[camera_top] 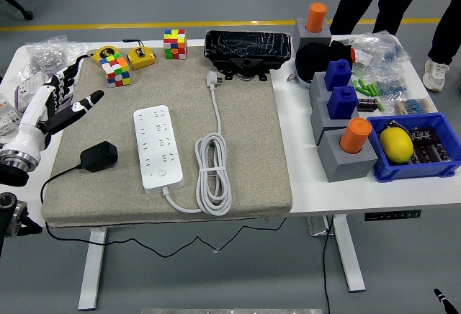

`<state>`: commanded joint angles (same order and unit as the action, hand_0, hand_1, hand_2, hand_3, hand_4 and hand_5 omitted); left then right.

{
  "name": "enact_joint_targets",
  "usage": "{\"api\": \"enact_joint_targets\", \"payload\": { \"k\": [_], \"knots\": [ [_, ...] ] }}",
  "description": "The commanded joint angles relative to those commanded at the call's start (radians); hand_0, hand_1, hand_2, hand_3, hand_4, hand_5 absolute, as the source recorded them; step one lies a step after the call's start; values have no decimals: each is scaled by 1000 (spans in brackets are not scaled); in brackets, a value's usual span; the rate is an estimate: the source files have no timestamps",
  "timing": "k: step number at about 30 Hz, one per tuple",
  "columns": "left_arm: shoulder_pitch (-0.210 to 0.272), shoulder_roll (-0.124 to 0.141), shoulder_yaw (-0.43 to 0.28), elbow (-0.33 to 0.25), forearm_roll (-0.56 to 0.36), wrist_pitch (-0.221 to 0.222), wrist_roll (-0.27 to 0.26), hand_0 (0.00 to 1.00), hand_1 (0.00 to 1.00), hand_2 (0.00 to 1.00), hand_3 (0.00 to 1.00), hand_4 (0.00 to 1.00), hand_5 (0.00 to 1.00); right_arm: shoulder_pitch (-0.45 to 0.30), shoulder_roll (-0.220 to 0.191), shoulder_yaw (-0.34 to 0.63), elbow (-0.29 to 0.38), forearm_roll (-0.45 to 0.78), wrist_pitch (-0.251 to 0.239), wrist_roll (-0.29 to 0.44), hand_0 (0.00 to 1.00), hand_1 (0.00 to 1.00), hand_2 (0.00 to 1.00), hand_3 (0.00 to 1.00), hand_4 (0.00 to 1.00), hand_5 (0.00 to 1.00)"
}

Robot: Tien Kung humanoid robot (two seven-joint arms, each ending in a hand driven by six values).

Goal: Pick up the plug,place it near the board,insert it into the board,press the button

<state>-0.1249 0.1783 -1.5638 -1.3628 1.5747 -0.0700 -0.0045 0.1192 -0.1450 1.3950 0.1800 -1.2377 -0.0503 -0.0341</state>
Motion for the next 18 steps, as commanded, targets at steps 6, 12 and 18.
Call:
{"api": "enact_joint_targets", "payload": {
  "k": [6, 12, 18],
  "knots": [
    [1, 7, 15, -14, 51, -27, 23, 998, 998, 998, 998, 998, 451, 1, 0, 1, 0, 0, 0, 0, 872, 846, 808, 836, 998, 998],
    [-5, 2, 13, -11, 34, 0, 9, 998, 998, 998, 998, 998, 438, 3, 0, 1, 0, 1, 0, 1, 872, 845, 808, 836, 998, 998],
    [-5, -5, 5, 10, -104, 102, -56, 998, 998, 998, 998, 998, 652, 2, 2, 4, 0, -2, 0, -1, 872, 845, 808, 836, 998, 998]
  ]
}}
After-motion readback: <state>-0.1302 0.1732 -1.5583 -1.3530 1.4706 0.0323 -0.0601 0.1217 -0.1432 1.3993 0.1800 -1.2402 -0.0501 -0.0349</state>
